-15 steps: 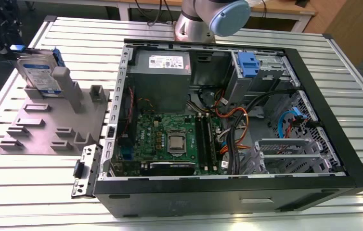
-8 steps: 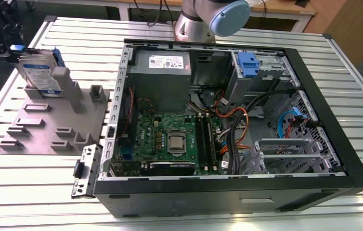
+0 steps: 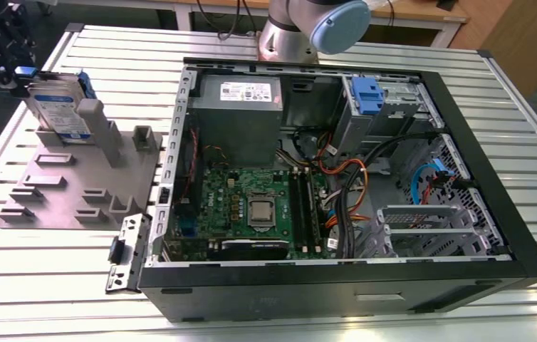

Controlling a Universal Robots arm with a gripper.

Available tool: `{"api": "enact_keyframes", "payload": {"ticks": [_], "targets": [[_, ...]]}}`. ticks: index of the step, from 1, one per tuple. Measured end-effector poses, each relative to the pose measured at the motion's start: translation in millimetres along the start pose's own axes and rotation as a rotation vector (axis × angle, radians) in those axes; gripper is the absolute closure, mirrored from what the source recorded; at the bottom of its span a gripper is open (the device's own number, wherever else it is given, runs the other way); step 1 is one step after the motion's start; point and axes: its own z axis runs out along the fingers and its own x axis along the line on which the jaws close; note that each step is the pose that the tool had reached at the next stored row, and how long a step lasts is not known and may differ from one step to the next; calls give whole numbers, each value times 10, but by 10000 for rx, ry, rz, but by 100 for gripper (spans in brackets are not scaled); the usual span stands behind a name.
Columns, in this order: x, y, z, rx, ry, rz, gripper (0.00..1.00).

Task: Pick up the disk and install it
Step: 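Pick up the disk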

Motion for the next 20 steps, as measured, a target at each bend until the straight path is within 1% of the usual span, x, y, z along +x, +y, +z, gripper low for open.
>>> {"api": "enact_keyframes", "payload": {"ticks": [6, 14, 20], "targets": [[0, -18, 17, 1, 0, 0, 49], [0, -20, 66, 1, 0, 0, 49], [0, -20, 70, 1, -1, -1, 51]]}}
